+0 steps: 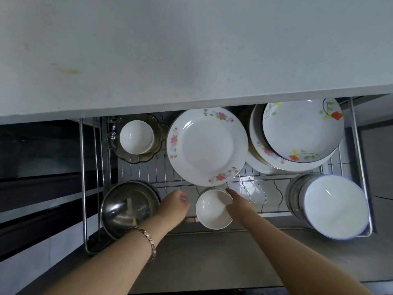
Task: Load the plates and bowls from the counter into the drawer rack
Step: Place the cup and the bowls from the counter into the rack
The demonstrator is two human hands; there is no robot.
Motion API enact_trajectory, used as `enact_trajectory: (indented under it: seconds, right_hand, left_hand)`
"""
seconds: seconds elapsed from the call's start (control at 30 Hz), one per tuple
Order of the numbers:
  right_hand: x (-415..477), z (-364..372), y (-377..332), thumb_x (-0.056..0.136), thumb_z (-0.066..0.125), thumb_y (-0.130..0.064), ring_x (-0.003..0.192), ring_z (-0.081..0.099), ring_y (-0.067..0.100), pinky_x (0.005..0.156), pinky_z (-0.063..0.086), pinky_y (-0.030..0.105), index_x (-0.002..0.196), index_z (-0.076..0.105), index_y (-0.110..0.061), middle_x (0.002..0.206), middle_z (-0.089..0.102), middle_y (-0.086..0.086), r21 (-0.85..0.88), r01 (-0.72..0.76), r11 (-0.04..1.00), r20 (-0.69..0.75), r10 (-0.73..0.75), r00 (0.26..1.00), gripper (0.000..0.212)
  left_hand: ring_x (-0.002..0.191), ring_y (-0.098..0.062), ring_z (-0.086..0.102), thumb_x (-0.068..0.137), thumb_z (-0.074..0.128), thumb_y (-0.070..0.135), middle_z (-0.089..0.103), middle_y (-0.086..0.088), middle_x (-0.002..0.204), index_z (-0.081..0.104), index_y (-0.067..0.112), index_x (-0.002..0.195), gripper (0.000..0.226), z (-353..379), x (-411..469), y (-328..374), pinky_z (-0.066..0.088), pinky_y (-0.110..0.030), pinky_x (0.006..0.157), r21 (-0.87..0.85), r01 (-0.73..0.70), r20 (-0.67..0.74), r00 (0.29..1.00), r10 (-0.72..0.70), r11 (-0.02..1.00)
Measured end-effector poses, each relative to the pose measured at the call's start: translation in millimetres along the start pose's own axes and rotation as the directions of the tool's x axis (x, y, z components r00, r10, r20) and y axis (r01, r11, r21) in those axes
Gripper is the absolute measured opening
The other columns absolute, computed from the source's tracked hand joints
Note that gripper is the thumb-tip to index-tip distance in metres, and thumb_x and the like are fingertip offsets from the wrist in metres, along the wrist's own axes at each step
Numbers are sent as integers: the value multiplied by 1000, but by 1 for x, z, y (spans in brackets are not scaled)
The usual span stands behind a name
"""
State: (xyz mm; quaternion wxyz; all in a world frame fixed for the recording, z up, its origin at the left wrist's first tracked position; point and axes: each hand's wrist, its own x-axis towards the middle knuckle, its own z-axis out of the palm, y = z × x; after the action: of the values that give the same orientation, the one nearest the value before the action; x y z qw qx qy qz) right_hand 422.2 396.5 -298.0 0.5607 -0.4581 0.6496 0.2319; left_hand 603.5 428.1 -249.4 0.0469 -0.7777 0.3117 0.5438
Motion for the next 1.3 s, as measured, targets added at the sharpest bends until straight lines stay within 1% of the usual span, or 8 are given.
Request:
enact_trajectory:
  seconds: [0.2,0.4,0.5,0.6,0.77,0.87,1.0,1.3]
  right_hand:
    - [-27,-15,-17,89,48,-25,127,48,28,99,41,32,139,33,-10,137,50,13,-272,-39,961,12,44,999,54]
    - [-93,-74,-87,89,51,-26,110,60,19,96,45,27,128,53,-16,127,61,5,-316,224,922,66,-214,975,40]
    - [-129,-120,-147,87,49,-18,62,63,8,59,48,11,120,56,-12,78,68,1,-216,347,913,57,-342,938,33]
    - [-155,-171,-218,91,48,-15,53,57,7,46,42,8,113,58,-8,65,60,-2,-63,465,883,-62,-468,881,25]
    - [-164,-246,-332,91,53,-31,64,64,20,55,52,26,106,51,-7,79,60,8,419,492,763,-327,-378,866,29]
    - [-147,-289,-380,89,54,-40,101,65,37,71,54,36,128,40,-10,111,54,24,698,452,555,-394,-229,890,51]
    - [-118,-332,-416,88,52,-49,113,55,40,77,54,37,144,28,-19,148,30,19,792,496,356,-470,-162,867,68]
    - [-81,-345,-442,89,47,-14,98,45,33,75,57,36,125,42,-16,121,30,10,812,563,154,-545,-148,825,37]
  left_hand:
    - [116,-19,54,94,41,18,57,-3,129,52,16,127,35,-20,-15,17,42,-27,91,-13,-60,2,998,60,998]
    - [99,-18,63,91,49,19,66,1,107,59,25,107,21,-83,-51,68,51,-34,91,-201,-267,-131,961,244,942]
    - [92,-18,66,90,48,13,68,2,97,61,25,102,21,-137,-67,100,51,-27,80,-239,-370,-234,919,316,898]
    - [92,-22,66,90,47,11,69,-3,98,61,21,104,23,-201,-73,132,51,-30,81,-206,-449,-345,865,364,870]
    - [95,-34,66,88,46,6,69,-16,103,62,12,105,24,-285,-61,176,52,-35,78,-131,-500,-492,783,382,856]
    - [96,-30,66,87,45,8,69,-13,106,62,14,107,26,-312,-45,189,53,-35,82,-80,-508,-519,756,399,858]
    - [94,-30,66,87,46,10,69,-9,105,62,16,107,26,-327,-20,198,53,-35,80,-92,-534,-505,752,422,841]
    - [96,-30,64,86,47,10,69,-9,101,62,16,105,25,-320,13,191,50,-31,78,-67,-561,-455,753,475,825]
